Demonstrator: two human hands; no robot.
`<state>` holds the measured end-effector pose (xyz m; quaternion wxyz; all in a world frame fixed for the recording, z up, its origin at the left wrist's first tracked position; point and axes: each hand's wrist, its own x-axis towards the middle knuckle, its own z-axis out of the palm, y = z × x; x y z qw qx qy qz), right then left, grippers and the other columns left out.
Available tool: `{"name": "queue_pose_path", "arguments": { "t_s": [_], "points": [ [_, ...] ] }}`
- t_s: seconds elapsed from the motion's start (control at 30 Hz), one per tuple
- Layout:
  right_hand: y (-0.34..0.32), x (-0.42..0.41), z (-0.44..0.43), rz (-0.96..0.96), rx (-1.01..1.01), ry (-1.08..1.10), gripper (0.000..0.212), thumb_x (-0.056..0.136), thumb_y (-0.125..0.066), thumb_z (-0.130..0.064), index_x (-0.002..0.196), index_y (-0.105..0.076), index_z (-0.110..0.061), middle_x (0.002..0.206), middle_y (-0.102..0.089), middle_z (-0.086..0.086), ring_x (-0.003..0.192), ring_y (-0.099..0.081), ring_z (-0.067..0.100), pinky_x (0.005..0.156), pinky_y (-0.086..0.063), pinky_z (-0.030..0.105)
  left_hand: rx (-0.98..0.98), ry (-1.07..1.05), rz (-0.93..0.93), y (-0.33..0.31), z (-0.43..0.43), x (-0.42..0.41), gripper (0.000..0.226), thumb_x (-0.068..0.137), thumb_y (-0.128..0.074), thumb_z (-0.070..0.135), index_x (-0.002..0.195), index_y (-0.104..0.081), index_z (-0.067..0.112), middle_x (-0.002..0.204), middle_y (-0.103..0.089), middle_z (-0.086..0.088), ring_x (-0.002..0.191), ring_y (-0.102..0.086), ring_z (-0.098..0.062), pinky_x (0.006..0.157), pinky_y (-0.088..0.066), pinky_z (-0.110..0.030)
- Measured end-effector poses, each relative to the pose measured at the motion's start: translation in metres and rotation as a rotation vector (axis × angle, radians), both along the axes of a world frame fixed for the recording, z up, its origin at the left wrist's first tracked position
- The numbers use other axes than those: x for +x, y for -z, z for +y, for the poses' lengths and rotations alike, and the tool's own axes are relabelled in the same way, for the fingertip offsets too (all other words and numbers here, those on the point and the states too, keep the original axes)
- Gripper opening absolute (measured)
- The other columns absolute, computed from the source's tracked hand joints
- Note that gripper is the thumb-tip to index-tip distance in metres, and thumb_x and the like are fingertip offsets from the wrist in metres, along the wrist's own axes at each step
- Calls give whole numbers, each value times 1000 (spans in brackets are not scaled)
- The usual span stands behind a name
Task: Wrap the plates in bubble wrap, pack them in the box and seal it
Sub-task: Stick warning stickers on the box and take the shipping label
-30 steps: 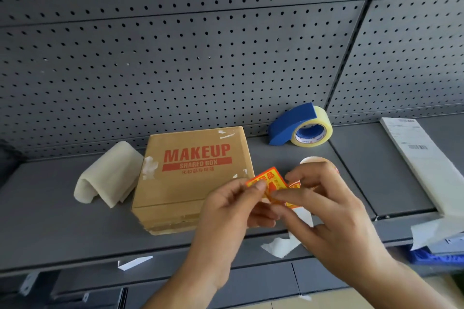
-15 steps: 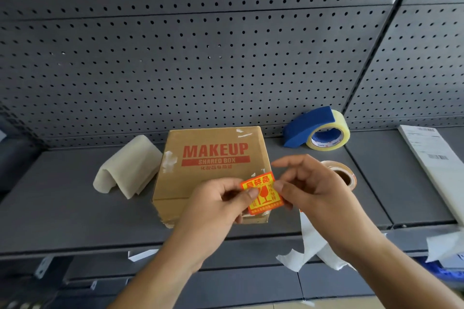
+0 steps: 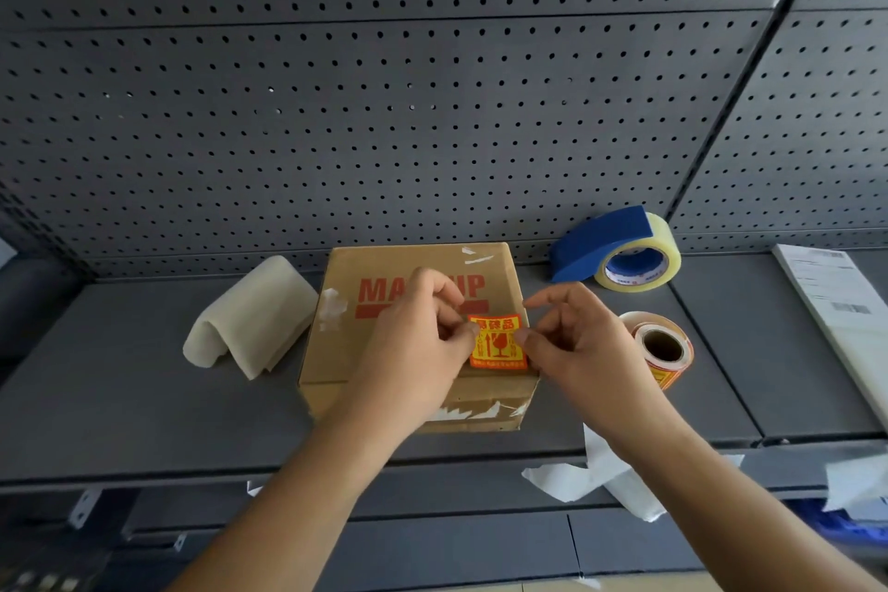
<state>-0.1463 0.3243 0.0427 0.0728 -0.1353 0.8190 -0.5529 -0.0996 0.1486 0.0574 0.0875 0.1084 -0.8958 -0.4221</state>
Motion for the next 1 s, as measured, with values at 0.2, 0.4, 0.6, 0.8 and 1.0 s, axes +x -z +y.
{"name": "queue_pose_path", "arguments": {
  "t_s": [0.2, 0.4, 0.6, 0.8, 1.0],
  "points": [
    [4, -3, 0, 88, 103, -2, 27, 90, -73, -17, 107, -56, -29, 77, -68, -6, 72, -65, 9, 66, -54, 22, -134, 34, 3, 1, 3, -1, 28, 93, -73, 22, 102, -47, 28, 82, -66, 11, 76, -60, 4, 64, -43, -6],
    [4, 0, -3, 196, 201, 19, 31, 87, -75, -15, 107, -54, -27, 76, -64, -7, 78, -60, 6, 71, -51, 19, -313, 80, 5, -7, 10, 0, 28, 97, -67, 20, 104, -41, 27, 76, -61, 10, 69, -63, -4, 60, -52, -20],
    [2, 2, -7, 233, 307, 16, 35, 86, -75, -15, 107, -49, -29, 75, -61, -11, 72, -59, 3, 66, -50, 16, -424, 93, 22, -4, 15, 1, 32, 97, -66, 23, 105, -36, 30, 83, -61, 9, 71, -64, -8, 66, -58, -29],
    [2, 1, -2, 232, 366, 39, 40, 86, -76, -29, 112, -45, -32, 86, -54, -11, 75, -55, 6, 62, -49, 22, -446, 84, 62, 7, 11, 3, 30, 94, -69, 27, 117, -50, 26, 94, -57, 13, 85, -60, -7, 73, -54, -21],
    [18, 16, 3, 590, 423, -88, 35, 100, -49, -28, 133, -57, -18, 131, -57, -7, 125, -51, 15, 102, -46, 32, -609, 202, 184, 31, 5, 22, 45, 105, -41, 37, 142, -59, 19, 146, -57, 7, 137, -51, -13, 113, -45, -36]
  ]
}}
